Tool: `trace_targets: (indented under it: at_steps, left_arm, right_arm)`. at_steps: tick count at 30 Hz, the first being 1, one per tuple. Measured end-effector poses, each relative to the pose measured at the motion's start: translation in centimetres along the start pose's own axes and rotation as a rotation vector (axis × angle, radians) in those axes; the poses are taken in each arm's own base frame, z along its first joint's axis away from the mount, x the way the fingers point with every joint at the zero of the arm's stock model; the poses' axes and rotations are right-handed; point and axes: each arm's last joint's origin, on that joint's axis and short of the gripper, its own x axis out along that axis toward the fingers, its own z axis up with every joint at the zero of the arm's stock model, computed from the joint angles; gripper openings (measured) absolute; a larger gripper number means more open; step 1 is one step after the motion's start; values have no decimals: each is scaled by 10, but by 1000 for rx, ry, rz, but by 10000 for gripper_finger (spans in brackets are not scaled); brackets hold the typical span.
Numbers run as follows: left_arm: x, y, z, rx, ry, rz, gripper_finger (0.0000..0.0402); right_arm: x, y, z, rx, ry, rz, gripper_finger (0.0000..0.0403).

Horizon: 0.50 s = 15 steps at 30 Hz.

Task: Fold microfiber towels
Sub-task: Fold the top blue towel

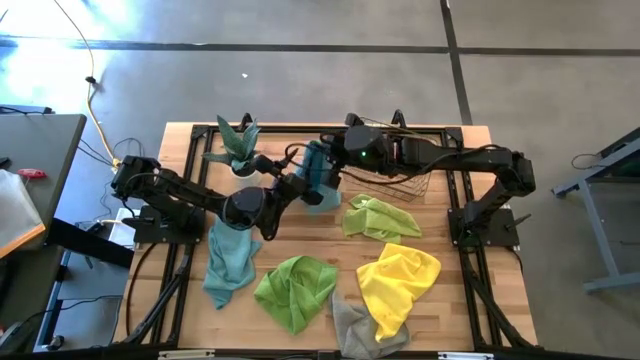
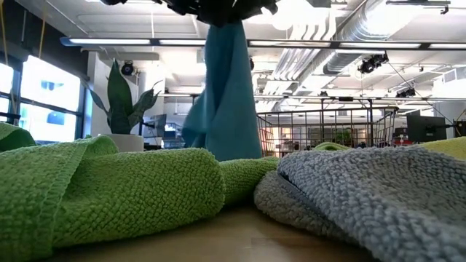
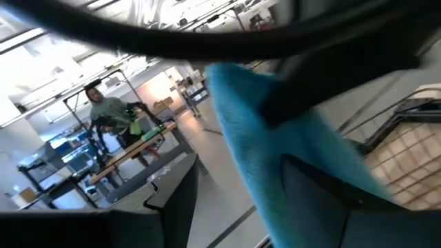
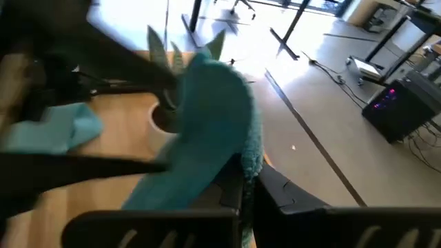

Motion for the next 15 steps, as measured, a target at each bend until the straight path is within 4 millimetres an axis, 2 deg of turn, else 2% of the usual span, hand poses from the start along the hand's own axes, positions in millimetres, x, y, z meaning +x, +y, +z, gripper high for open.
trace_targets:
  at_steps: [6, 15]
  left_arm:
    - [2, -7, -5, -15, -9, -45, 193]
    - [13, -3, -11, -3, 64, 41, 193]
  right_arm:
    - [-1, 3, 4, 17, -42, 37, 0]
    - [-3, 7, 4, 4, -36, 37, 0]
